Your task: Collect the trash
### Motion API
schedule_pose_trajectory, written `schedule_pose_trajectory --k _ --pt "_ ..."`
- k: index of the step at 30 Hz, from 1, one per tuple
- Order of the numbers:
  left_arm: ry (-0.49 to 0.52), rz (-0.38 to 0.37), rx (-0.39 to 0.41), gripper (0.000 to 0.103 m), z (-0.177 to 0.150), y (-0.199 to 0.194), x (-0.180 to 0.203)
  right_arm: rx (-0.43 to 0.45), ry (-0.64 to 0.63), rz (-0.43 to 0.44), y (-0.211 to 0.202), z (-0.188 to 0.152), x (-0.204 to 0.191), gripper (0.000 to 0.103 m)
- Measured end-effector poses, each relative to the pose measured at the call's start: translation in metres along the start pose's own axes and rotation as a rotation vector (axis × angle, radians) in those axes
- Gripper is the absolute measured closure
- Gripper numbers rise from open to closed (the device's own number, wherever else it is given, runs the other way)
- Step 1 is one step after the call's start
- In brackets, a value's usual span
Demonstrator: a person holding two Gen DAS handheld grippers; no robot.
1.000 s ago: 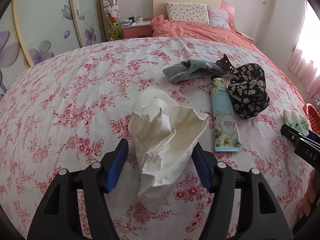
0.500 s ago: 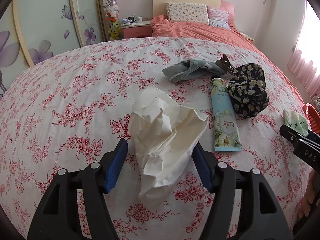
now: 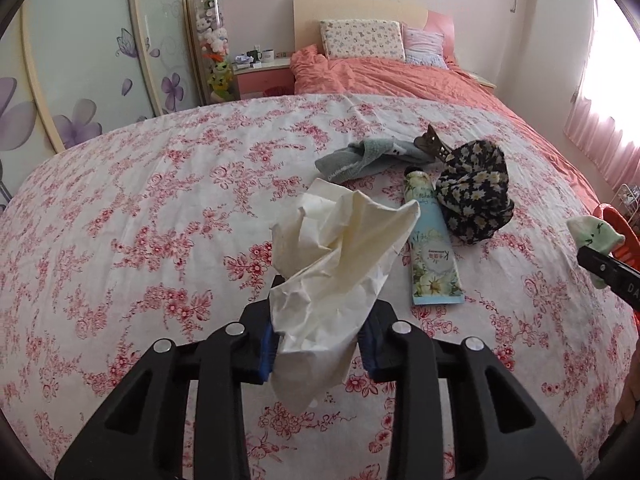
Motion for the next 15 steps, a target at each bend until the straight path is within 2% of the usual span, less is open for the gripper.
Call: schedule_pose_trajectory --k 9,15 --pt "0.01 -0.007 0.048 0.07 0.013 -0.03 0.018 0.078 0.033 0.031 -0.043 0.007 0.023 0.087" --pt "0.016 -0.074 0.067 0.07 0.024 -0.042 0.052 0.126 0.062 0.033 -0.07 0.012 0.046 0.087"
Point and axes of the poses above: each gripper's, at about its wrist camera, not at the fingertips, and y roughly the way its jaws point, x to its right, z to its top, the point moved 4 cm from there along y, roughly the way its jaws point, and after that the axes turned 12 degrees about -z, right-handed, at the moved point
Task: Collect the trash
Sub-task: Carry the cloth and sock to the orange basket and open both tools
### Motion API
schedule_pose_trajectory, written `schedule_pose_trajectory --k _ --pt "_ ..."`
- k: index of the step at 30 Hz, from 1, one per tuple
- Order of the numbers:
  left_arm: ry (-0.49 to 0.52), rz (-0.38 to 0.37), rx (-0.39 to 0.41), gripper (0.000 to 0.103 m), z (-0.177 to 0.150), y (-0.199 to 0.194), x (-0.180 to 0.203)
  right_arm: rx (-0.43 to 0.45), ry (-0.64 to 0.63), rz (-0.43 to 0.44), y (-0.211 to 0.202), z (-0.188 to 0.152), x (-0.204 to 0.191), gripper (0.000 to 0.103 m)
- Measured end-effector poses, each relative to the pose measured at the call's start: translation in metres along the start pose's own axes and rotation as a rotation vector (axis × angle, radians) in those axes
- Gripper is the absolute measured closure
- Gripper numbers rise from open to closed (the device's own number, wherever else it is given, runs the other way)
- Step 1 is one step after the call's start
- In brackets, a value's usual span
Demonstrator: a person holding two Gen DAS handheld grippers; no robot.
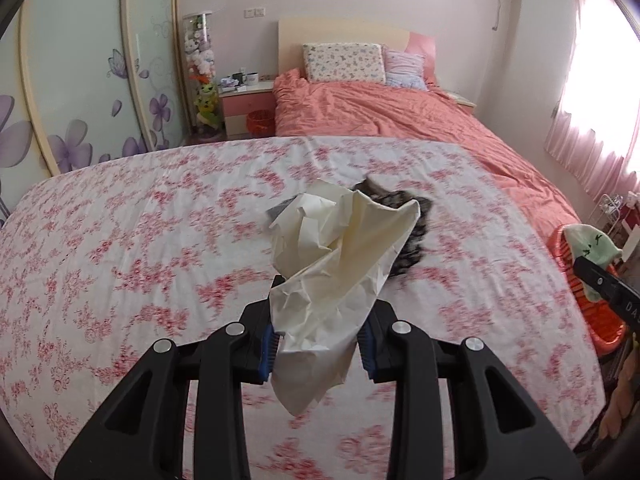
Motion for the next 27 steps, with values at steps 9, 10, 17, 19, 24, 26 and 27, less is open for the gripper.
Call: schedule_pose_trajectory --k 9,10,17,19,24,26,27 --pt "0.038 -0.122 0.002 0.07 0.009 0.002 0.07 0.078 0.051 -0.012 -0.037 0.01 0.051 0.087" --pt "0.047 -0.141 0.001 0.07 0.01 0.003 0.081 0.087 0.063 -0.014 -0.041 0.011 0.059 0.087" --pt "0.12 -0.256 -0.014 0.07 0.013 0.015 0.149 0.136 0.141 -0.054 -0.058 0.02 0.118 0.087" --pt "0.145 -0.301 -0.022 0.07 0.015 0.021 0.174 0.15 0.155 -0.071 -0.061 0.022 0.133 0.087" --pt "0.196 -0.407 -0.053 0.07 0.014 0.038 0.227 0.169 0.194 -0.111 -0.061 0.026 0.171 0.087" --pt "0.216 -0.442 -0.062 0.07 0.014 0.046 0.246 0.172 0.211 -0.132 -0.057 0.025 0.188 0.087" --pt "0.227 -0.458 -0.066 0.07 0.014 0.051 0.257 0.171 0.222 -0.141 -0.055 0.025 0.197 0.087"
Point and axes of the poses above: each gripper's, at about its wrist camera, not at the fingertips, and y roughly the way its jaws point, x to its right, z to its top, the point moved 4 cm from there along y, roughly the way its jaws point, and after that the axes turned 12 degrees about -z, right-handed, at the moved point
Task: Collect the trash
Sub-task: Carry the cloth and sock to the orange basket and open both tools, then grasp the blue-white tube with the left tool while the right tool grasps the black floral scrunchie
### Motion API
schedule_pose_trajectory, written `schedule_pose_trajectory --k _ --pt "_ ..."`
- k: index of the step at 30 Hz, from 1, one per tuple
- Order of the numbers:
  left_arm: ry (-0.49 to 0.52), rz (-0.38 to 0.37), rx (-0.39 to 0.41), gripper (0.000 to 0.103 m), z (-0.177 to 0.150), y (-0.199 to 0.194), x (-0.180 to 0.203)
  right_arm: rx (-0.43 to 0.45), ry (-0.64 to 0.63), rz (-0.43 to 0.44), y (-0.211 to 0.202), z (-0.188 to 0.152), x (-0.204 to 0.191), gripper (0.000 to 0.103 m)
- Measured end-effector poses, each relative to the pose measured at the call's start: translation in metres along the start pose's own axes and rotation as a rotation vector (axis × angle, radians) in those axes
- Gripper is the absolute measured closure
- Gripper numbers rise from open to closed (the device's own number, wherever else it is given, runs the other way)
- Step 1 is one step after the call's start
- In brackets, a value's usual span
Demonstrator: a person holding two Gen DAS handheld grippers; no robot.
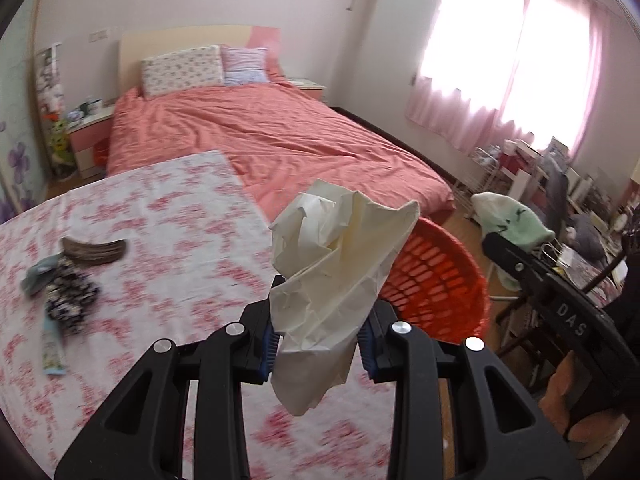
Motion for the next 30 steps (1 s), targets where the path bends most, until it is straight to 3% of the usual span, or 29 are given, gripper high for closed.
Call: schedule_pose_trajectory --k 10,11,13,15,23,30 --pt "0.059 -0.099 -0.093 0.069 0.006 0.077 0.045 -0.047 0.12 -0.036 0.051 0.008 0.063 0.086" --pt "0.059 -0.099 -0.106 0.066 0.006 0.085 0.046 -0.052 0.132 -0.029 0.055 0.008 0.066 0.082" --pt "0.063 -0.101 -0.127 0.051 0.004 0.095 0.047 -0.063 0.167 -0.029 0.068 0.009 0.075 0.075" --pt "0.064 -0.088 -0.141 0.042 0.0 0.102 0.043 -0.074 0.181 -0.032 0.078 0.008 0.079 0.064" --pt "0.052 -0.012 -0.147 0.034 -0.012 0.09 0.024 -0.087 0.126 -0.07 0.092 -0.007 0.07 0.045" --pt "0.042 0.117 -0.104 0.023 -0.02 0.052 -0.006 -0.087 0.074 -0.083 0.085 -0.014 0.046 0.039"
Point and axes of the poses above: each gripper's, at about its wrist camera, not at the fingertips, and y roughly the way its jaws point, x to its right, z to its top, the point moved 4 cm from there along y, roughly the way its jaws point, and after that the axes turned 12 degrees about -z, right-handed, at the moved point
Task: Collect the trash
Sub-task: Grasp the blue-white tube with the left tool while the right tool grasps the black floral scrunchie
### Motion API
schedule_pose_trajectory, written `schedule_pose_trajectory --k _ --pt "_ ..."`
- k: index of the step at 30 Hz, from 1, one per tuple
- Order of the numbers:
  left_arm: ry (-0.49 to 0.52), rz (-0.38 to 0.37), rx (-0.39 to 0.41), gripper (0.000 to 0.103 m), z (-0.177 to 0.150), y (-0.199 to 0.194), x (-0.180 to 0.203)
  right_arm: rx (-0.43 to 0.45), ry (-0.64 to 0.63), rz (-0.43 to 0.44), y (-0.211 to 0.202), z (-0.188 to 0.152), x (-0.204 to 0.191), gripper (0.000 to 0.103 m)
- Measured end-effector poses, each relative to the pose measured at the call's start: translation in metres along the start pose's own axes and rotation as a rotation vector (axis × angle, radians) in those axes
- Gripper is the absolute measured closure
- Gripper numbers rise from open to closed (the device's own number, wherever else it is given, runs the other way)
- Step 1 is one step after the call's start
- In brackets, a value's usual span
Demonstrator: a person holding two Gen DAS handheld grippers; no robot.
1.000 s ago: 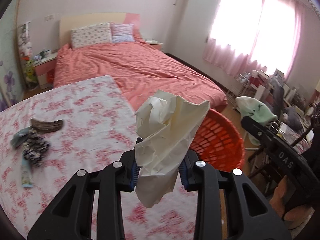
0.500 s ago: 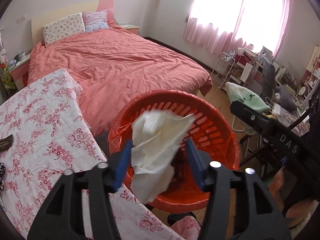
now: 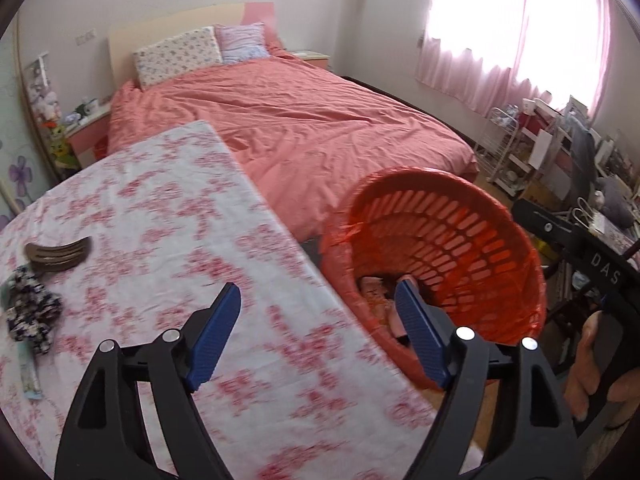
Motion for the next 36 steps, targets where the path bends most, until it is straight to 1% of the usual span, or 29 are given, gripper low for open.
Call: schedule_pose_trajectory --k 2,3,4,6,9,10,13,14,18,20,21,22,23,25,26,27,31,32,34,35,36 --pt "-0.006 0.046 0.011 0.02 -0.006 -0.012 -0.013 0.005 -0.024 -0.002 -0.004 -0.003 -0.011 0.037" --pt "-0.015 0.075 0.019 0.015 -0.011 -0.02 -0.022 0.003 -0.039 -0.001 -0.006 -0.006 -0.017 0.037" --pt "-0.022 0.088 0.022 0.012 -0.012 -0.024 -0.03 0.0 -0.048 0.0 -0.007 -0.008 -0.021 0.037" --pt "-0.052 0.131 0.032 0.011 -0.019 -0.038 -0.05 -0.01 -0.073 0.008 -0.009 -0.014 -0.034 0.037" --pt "-0.116 0.202 0.042 0.002 -0.034 -0.061 -0.082 -0.026 -0.112 0.018 -0.013 -0.025 -0.056 0.036" --pt "-0.131 0.243 0.046 0.002 -0.04 -0.069 -0.093 -0.034 -0.13 0.02 -0.014 -0.031 -0.067 0.036" --pt "-0.157 0.312 0.062 0.002 -0.054 -0.089 -0.123 -0.046 -0.18 0.031 -0.017 -0.044 -0.091 0.036" --pt "-0.178 0.338 0.067 0.002 -0.06 -0.099 -0.139 -0.047 -0.199 0.036 -0.019 -0.048 -0.101 0.036" --pt "-0.257 0.389 0.075 0.002 -0.076 -0.12 -0.188 -0.057 -0.266 0.056 -0.021 -0.067 -0.138 0.036" --pt "-0.307 0.377 0.08 0.005 -0.082 -0.123 -0.211 -0.074 -0.296 0.075 -0.021 -0.079 -0.158 0.036" --pt "-0.32 0.37 0.081 0.009 -0.082 -0.123 -0.217 -0.081 -0.304 0.081 -0.021 -0.083 -0.163 0.036" --pt "-0.331 0.36 0.078 0.016 -0.082 -0.121 -0.223 -0.091 -0.314 0.087 -0.02 -0.088 -0.17 0.036" --pt "-0.339 0.348 0.069 0.019 -0.082 -0.118 -0.229 -0.101 -0.321 0.095 -0.019 -0.092 -0.176 0.036" --pt "-0.347 0.337 0.043 0.031 -0.081 -0.108 -0.237 -0.118 -0.33 0.107 -0.018 -0.1 -0.185 0.036" --pt "-0.347 0.335 0.029 0.033 -0.079 -0.101 -0.241 -0.126 -0.335 0.113 -0.018 -0.103 -0.189 0.036" --pt "-0.344 0.335 0.019 0.038 -0.079 -0.096 -0.244 -0.131 -0.341 0.115 -0.017 -0.105 -0.192 0.036" --pt "-0.341 0.336 0.007 0.049 -0.072 -0.082 -0.251 -0.137 -0.362 0.122 -0.017 -0.11 -0.202 0.036" --pt "-0.337 0.346 0.008 0.051 -0.071 -0.079 -0.252 -0.14 -0.364 0.123 -0.017 -0.11 -0.204 0.036" --pt "-0.324 0.362 0.01 0.062 -0.07 -0.078 -0.256 -0.145 -0.365 0.127 -0.016 -0.112 -0.208 0.036" --pt "-0.317 0.368 0.011 0.065 -0.069 -0.077 -0.258 -0.15 -0.365 0.131 -0.015 -0.113 -0.211 0.035" --pt "-0.318 0.367 0.015 0.072 -0.069 -0.078 -0.26 -0.154 -0.364 0.134 -0.014 -0.114 -0.213 0.035"
Point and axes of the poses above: each gripper's, at about its wrist camera, not at the fingertips, and y roughly the way its jaws point, x to its right, z to its top, the point moved 4 cm from there along y, roughly the way its jaws point, and after that the axes turned 12 degrees about -z, right-handed, at the moved point
